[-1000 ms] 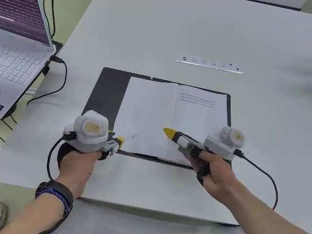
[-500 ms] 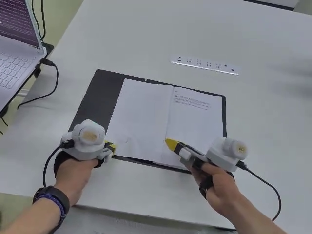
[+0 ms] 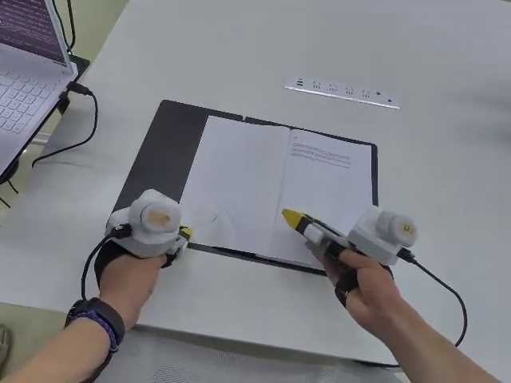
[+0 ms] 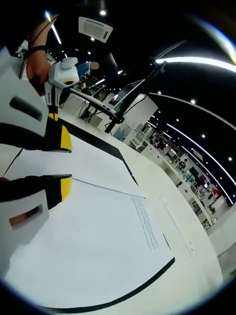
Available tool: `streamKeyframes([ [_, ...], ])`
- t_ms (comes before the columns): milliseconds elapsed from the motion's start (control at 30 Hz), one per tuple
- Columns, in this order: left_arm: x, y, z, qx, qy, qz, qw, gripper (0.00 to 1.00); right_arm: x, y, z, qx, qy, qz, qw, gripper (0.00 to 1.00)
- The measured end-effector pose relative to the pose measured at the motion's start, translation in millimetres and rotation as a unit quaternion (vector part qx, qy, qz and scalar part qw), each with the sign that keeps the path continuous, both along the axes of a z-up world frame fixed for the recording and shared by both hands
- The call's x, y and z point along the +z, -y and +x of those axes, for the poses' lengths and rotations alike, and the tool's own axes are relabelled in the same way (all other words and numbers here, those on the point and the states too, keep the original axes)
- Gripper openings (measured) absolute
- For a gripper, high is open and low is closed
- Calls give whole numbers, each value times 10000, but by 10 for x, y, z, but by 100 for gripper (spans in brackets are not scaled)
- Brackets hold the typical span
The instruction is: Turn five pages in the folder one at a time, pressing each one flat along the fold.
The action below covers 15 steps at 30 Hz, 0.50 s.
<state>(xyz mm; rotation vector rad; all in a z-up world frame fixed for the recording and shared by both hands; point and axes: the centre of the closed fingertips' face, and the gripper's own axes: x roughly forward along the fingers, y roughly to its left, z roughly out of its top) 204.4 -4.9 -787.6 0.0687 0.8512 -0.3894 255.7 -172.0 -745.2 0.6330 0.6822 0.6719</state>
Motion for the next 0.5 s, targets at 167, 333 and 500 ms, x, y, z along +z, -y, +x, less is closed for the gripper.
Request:
streamKeyframes([
  [167,1,-7,3,-64,-69,51,9999,0,-5,-90,100,76,35,25,10000,14],
  [333,-4,-8,5,24,-128,-13,9999,0,-3,-179,208,165,62,29,9998,13],
  [500,-9,0,8,30,-151,-24,9999,0,-53,-205,387,103,74,39,9999,8],
])
